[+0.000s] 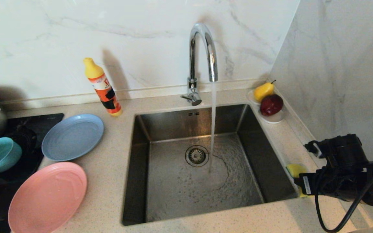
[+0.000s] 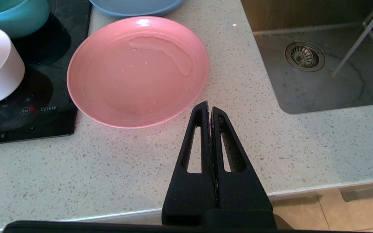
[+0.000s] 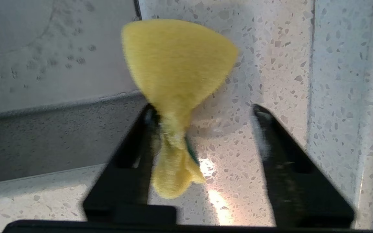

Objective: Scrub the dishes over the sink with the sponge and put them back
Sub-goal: Put down the sponge

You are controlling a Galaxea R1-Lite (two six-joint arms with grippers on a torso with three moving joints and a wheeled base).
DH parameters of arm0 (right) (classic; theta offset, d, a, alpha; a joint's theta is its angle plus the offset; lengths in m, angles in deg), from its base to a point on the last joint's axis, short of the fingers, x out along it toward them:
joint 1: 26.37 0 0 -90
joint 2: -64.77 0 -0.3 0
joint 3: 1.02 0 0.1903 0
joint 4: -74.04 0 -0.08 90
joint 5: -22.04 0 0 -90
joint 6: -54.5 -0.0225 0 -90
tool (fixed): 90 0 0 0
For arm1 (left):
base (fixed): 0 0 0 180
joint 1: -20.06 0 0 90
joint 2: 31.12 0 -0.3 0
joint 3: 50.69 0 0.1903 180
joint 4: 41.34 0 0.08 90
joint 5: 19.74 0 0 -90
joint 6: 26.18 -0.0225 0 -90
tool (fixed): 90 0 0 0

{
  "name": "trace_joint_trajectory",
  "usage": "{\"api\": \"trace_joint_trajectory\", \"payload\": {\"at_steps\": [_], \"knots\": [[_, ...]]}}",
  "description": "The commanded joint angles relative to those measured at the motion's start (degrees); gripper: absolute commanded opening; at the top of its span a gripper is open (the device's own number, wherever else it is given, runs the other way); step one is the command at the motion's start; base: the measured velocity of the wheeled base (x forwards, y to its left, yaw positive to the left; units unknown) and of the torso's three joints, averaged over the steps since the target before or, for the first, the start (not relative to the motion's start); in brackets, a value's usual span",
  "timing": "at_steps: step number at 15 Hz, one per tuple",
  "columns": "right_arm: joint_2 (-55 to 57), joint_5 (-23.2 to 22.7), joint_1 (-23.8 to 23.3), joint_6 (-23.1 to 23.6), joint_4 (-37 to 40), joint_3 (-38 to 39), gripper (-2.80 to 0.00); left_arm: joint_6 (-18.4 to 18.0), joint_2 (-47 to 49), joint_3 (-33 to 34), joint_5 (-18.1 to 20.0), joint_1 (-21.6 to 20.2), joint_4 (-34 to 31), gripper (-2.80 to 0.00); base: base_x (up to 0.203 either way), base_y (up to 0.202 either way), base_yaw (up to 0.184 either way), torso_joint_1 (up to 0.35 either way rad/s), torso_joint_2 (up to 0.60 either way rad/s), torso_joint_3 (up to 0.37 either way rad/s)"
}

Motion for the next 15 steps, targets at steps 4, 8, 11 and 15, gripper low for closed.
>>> {"api": "trace_joint_trajectory", "payload": {"at_steps": [4, 8, 11, 15], "knots": [[-0.2, 0.3, -0.2, 0.2, -0.3, -0.2, 0.0, 0.0, 0.0, 0.0, 0.0, 0.0, 0.0, -2.8, 0.0, 0.0, 0.0, 0.0, 0.0, 0.0], [-0.6, 0.8, -0.5, 0.5, -0.2, -1.1, 0.0, 0.0, 0.0, 0.0, 0.0, 0.0, 0.0, -2.8, 0.0, 0.0, 0.0, 0.0, 0.0, 0.0], [-1.0, 1.0, -0.5, 0.6, 0.0, -1.1, 0.0, -0.1, 0.0, 0.0, 0.0, 0.0, 0.0, -2.8, 0.0, 0.0, 0.0, 0.0, 0.0, 0.0], [-1.2, 1.2, -0.5, 0.6, 0.2, -1.1, 0.0, 0.0, 0.0, 0.0, 0.0, 0.0, 0.0, -2.8, 0.0, 0.0, 0.0, 0.0, 0.0, 0.0]]}}
